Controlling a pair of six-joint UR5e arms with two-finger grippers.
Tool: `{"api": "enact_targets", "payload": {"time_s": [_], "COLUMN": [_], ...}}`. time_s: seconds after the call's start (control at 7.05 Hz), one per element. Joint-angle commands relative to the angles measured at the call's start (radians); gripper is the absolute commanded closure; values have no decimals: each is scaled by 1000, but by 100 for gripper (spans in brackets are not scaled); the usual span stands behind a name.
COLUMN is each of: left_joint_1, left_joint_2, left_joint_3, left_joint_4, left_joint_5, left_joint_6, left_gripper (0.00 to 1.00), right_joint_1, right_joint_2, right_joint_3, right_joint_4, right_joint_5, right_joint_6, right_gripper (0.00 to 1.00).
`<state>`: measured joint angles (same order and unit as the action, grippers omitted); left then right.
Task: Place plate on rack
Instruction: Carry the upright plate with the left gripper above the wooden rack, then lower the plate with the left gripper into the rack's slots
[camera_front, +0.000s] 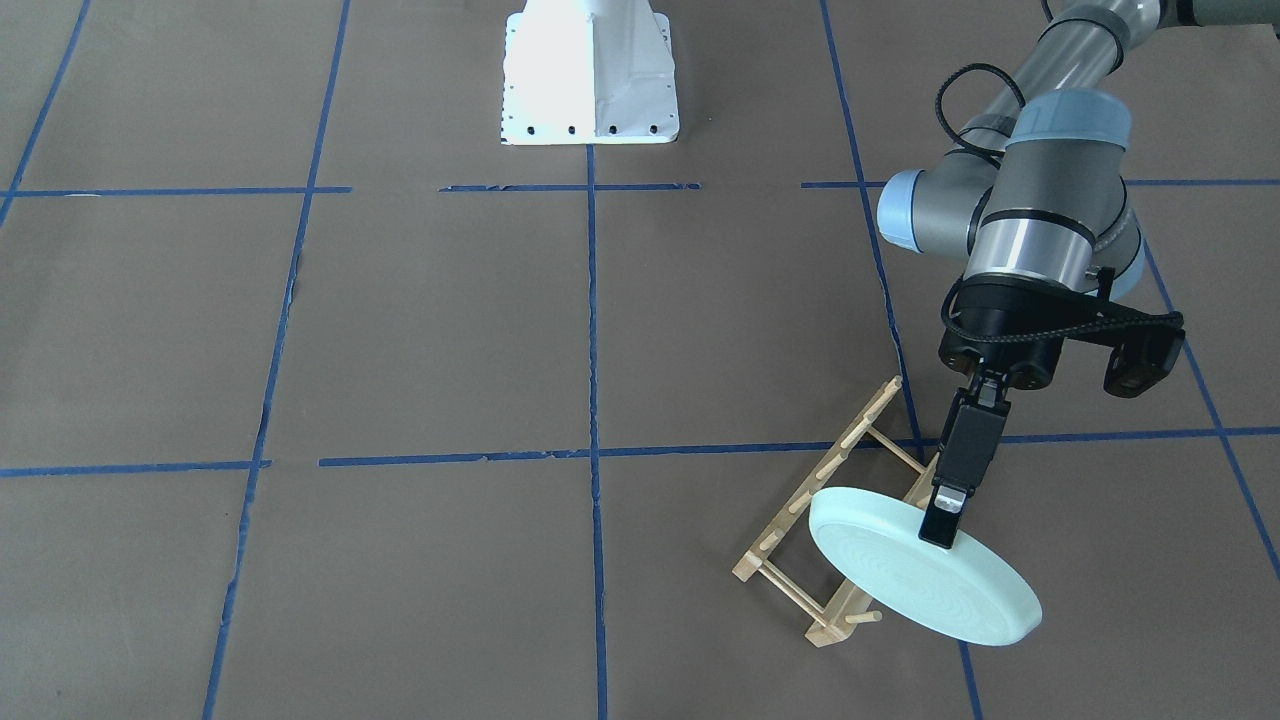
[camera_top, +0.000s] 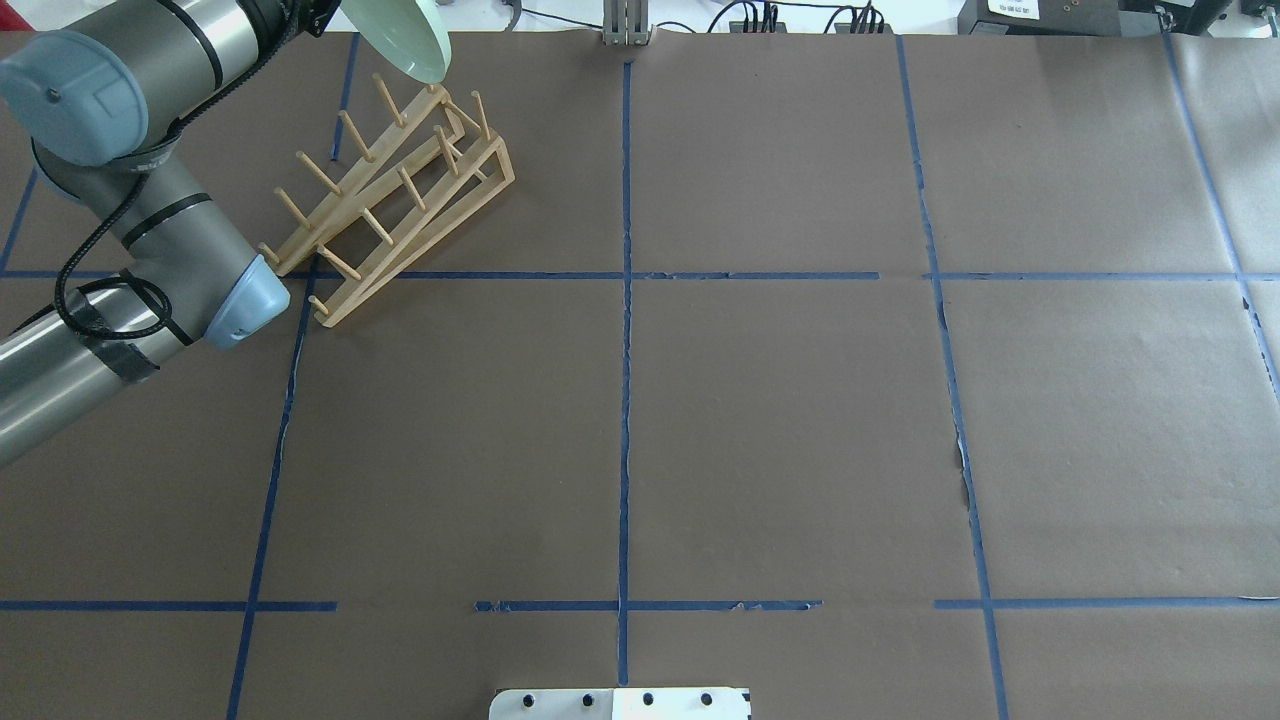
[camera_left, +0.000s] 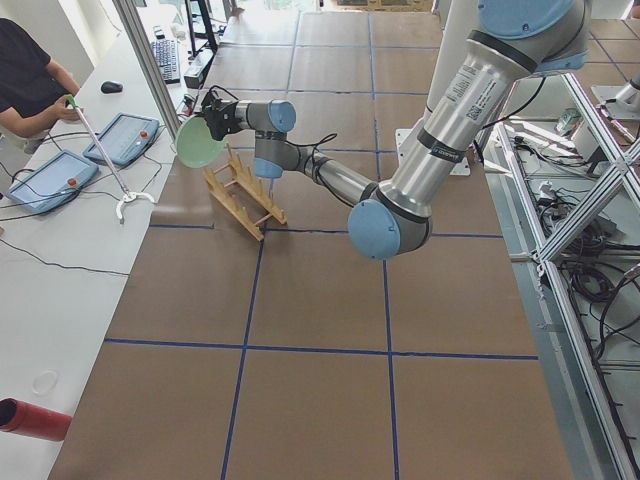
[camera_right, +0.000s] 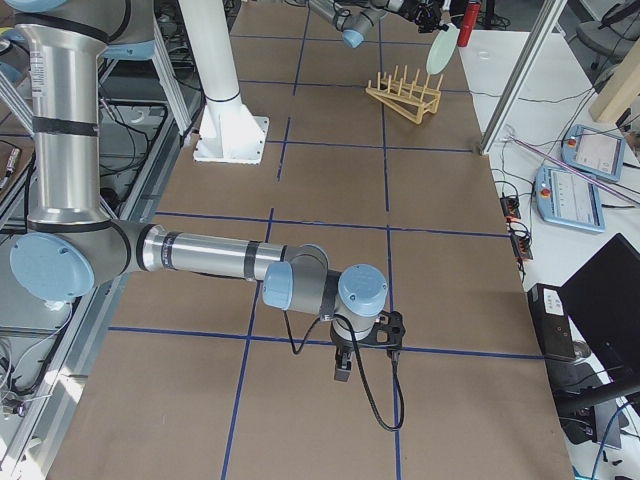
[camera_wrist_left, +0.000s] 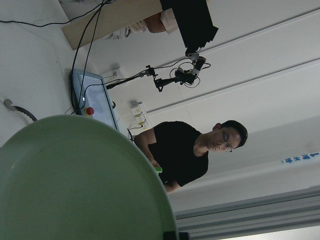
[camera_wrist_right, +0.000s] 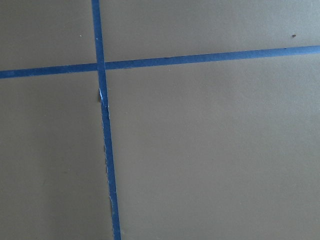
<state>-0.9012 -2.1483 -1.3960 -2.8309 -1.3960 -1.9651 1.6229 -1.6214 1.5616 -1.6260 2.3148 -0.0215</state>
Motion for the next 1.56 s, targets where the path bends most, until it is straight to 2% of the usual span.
{"api": "enact_targets", "payload": {"time_s": [0.0,0.43,0.57,1.28,1.42], "left_joint_1": [21,50,76,88,88], "left_joint_2": [7,18,18,19,19], "left_joint_3": [0,5,12,40,41], "left_joint_4": [-22,-28,-28,-39,-39], "left_joint_5": [0,18,75,77,74], "left_joint_6": [2,2,0,0,0], "left_gripper": [100,100,100,100,95], "right_joint_1": [0,0,0,0,0], "right_joint_2": [0,0,0,0,0], "right_joint_3": [0,0,0,0,0], "right_joint_4": [0,0,0,0,0], "right_joint_5": [0,0,0,0,0], "right_joint_6": [0,-1,0,0,0], "right_gripper": [0,0,0,0,0]}}
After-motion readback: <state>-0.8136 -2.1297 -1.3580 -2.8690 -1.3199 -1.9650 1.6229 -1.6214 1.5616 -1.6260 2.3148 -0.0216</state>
